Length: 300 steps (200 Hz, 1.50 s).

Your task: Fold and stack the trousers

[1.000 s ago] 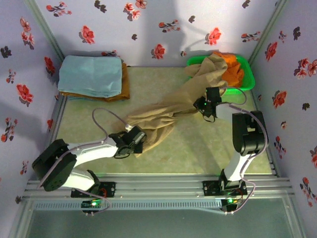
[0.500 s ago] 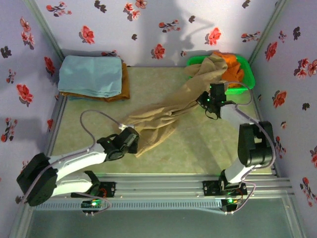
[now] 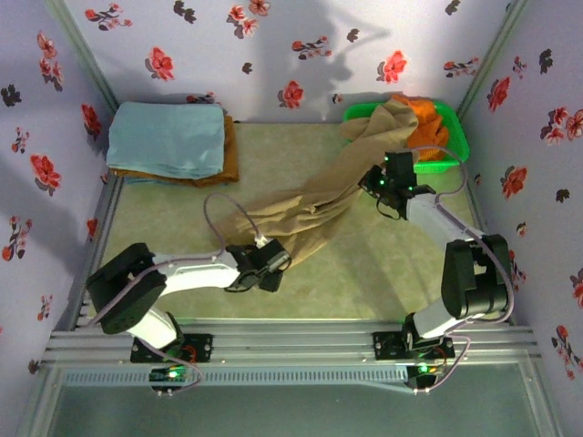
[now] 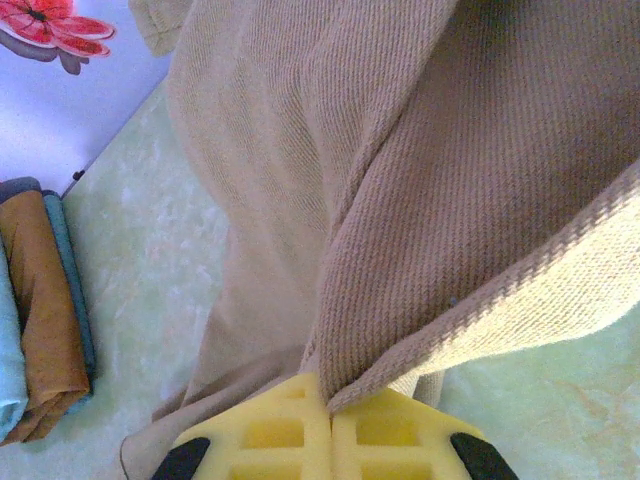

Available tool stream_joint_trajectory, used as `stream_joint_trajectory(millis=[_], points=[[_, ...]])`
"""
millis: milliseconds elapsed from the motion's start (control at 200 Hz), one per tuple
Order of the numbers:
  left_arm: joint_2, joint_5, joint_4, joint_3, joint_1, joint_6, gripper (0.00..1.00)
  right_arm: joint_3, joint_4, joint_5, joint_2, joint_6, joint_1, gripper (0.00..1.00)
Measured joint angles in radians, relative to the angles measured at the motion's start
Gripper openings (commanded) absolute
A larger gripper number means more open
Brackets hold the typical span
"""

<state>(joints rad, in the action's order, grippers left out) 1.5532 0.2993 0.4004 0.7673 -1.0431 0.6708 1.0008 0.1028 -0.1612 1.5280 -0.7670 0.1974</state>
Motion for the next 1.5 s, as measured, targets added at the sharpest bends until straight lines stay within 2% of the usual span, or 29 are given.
stream_joint_trajectory(millis=[115, 335, 420, 555, 660, 785, 925, 1080, 1205, 1350, 1500], points=[[0.016, 0.040, -0.023, 0.007, 0.001, 0.005, 0.00, 0.000, 0.005, 0.000, -0.004, 0.001, 0.000, 0.00], [-0.067, 0.120, 0.084, 0.016, 0.001, 0.002, 0.00, 0.003, 0.088, 0.004, -0.112, 0.039, 0.009, 0.00], [-0.206, 0.156, 0.169, 0.031, 0.010, 0.000, 0.00, 0.021, 0.139, 0.010, -0.203, 0.063, 0.017, 0.00], [-0.462, 0.191, 0.271, 0.122, 0.069, -0.028, 0.00, 0.094, 0.230, 0.022, -0.355, 0.119, 0.037, 0.00], [-0.559, 0.214, 0.342, 0.240, 0.094, -0.060, 0.00, 0.162, 0.285, 0.039, -0.454, 0.156, 0.064, 0.00], [-0.592, 0.222, 0.408, 0.342, 0.086, -0.080, 0.00, 0.196, 0.350, 0.068, -0.562, 0.185, 0.112, 0.00], [-0.656, 0.224, 0.486, 0.358, 0.042, -0.078, 0.00, 0.197, 0.443, 0.108, -0.691, 0.196, 0.175, 0.00], [-0.733, 0.224, 0.556, 0.388, -0.034, -0.069, 0.00, 0.197, 0.532, 0.143, -0.822, 0.200, 0.229, 0.00], [-0.746, 0.224, 0.571, 0.431, -0.120, -0.068, 0.00, 0.205, 0.582, 0.148, -0.911, 0.198, 0.236, 0.00], [-0.746, 0.225, 0.566, 0.463, -0.166, -0.068, 0.00, 0.235, 0.594, 0.146, -0.932, 0.194, 0.236, 0.00], [-0.744, 0.270, 0.567, 0.476, -0.138, -0.068, 0.00, 0.241, 0.548, 0.142, -0.845, 0.191, 0.236, 0.00]])
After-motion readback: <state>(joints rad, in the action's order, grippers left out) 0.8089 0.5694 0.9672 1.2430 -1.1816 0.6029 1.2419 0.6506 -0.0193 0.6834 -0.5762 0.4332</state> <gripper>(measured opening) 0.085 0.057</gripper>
